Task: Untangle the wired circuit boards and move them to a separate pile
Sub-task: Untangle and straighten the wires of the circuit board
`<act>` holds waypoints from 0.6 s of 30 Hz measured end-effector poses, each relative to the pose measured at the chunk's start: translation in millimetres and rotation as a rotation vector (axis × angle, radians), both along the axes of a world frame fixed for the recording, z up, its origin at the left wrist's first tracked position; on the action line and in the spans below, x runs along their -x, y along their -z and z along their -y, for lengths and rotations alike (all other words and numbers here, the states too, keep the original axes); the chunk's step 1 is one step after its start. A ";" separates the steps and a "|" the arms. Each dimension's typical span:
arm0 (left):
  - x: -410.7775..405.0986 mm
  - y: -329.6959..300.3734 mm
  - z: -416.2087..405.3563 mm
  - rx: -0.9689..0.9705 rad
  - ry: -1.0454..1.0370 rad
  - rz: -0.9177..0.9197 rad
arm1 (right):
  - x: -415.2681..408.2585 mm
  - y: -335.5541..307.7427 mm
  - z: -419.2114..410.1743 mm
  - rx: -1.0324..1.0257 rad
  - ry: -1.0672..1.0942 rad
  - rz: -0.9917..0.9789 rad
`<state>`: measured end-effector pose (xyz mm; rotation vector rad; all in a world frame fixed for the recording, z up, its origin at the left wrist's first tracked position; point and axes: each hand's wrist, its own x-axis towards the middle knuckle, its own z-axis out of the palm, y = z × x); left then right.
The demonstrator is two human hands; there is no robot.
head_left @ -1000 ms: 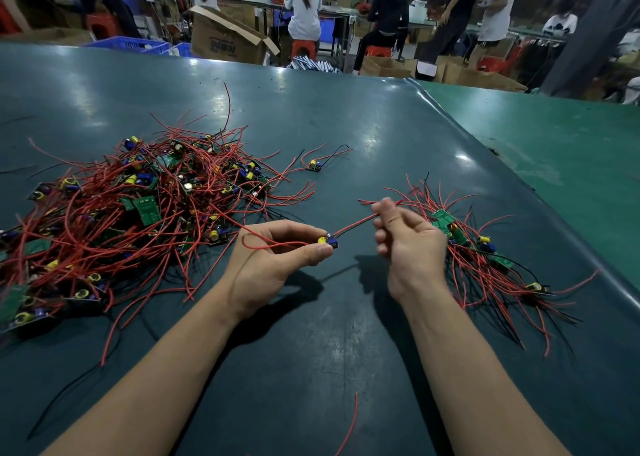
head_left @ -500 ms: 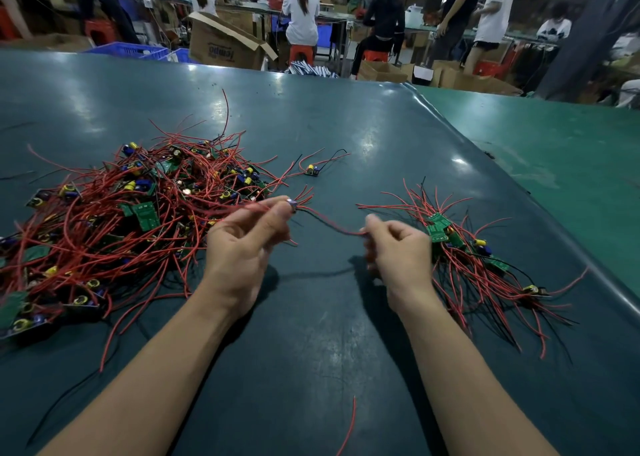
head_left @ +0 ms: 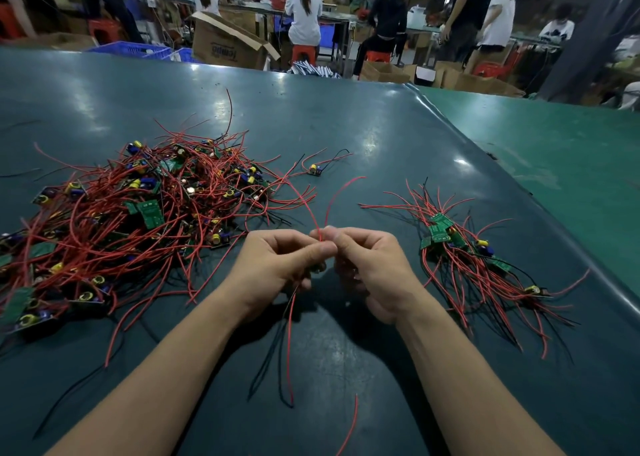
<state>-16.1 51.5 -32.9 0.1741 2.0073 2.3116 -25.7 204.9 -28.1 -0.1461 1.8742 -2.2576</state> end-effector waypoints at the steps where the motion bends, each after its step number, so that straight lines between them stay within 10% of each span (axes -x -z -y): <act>1: -0.4 0.5 0.3 0.040 0.018 -0.010 | 0.9 0.7 -1.9 -0.018 0.007 0.011; 18: 1.2 -2.7 4.5 0.054 0.177 0.003 | 20.4 1.9 -16.1 0.263 0.319 0.104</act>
